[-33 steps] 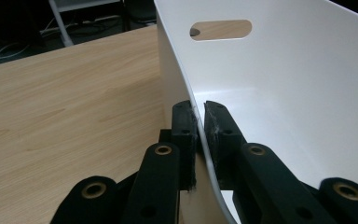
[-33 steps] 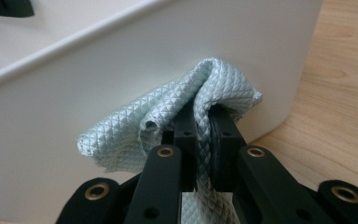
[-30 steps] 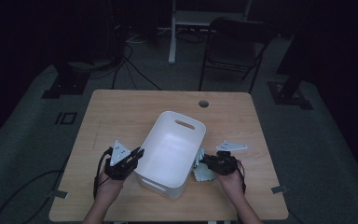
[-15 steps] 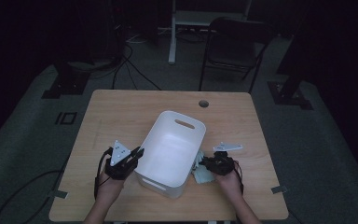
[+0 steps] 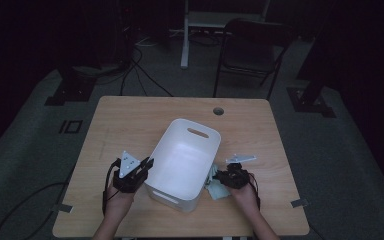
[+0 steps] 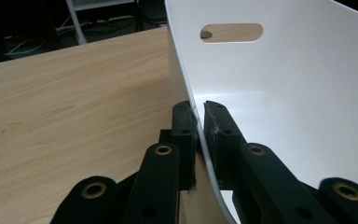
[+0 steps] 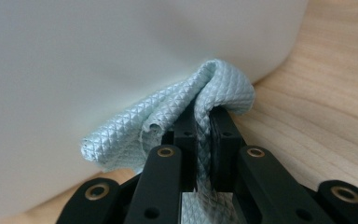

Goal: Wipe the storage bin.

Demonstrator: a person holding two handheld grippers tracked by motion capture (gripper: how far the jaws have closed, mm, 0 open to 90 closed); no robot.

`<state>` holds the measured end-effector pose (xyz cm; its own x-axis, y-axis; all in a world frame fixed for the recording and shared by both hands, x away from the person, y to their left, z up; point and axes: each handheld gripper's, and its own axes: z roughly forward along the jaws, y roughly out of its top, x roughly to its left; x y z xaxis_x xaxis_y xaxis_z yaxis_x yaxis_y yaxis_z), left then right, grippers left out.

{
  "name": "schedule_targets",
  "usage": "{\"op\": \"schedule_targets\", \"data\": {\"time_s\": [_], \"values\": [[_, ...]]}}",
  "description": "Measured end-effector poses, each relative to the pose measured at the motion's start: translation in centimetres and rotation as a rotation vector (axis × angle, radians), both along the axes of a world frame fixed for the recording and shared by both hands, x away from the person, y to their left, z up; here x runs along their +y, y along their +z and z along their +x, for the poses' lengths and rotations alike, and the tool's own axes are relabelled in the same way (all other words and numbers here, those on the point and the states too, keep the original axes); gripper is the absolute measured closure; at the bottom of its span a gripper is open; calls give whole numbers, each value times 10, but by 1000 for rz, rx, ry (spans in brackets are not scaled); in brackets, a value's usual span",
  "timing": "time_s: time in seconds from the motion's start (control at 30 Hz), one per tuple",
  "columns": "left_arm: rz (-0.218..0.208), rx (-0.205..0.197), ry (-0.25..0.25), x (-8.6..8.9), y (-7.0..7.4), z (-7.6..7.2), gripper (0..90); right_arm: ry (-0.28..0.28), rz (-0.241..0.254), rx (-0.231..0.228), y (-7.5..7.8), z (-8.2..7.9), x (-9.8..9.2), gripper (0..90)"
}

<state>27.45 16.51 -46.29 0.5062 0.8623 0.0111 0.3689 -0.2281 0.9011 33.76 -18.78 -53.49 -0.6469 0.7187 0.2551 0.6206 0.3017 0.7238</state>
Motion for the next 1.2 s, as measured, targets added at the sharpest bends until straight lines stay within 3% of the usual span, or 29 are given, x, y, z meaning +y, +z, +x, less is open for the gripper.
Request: {"op": "schedule_targets", "data": {"time_s": [0.17,0.37,0.43,0.53,0.63,0.73,0.8,1.2], "values": [[-5,6,6,0,0,0,837,33,5,-60,25,-21,-6,838],[10,8,6,-1,1,1,836,48,93,-150,61,-48,-16,838],[8,9,5,-1,1,1,836,55,99,-163,65,-51,-15,838],[-4,13,2,-1,1,1,835,74,155,-214,81,-58,-11,838],[-3,13,-7,0,1,2,835,86,133,-227,81,-56,-3,837],[-25,20,-16,2,0,4,835,82,147,-226,76,-52,1,837],[-14,16,-28,1,0,4,834,73,129,-228,73,-51,3,837],[-11,15,-44,0,1,6,835,44,119,-170,50,-42,3,836]]}}
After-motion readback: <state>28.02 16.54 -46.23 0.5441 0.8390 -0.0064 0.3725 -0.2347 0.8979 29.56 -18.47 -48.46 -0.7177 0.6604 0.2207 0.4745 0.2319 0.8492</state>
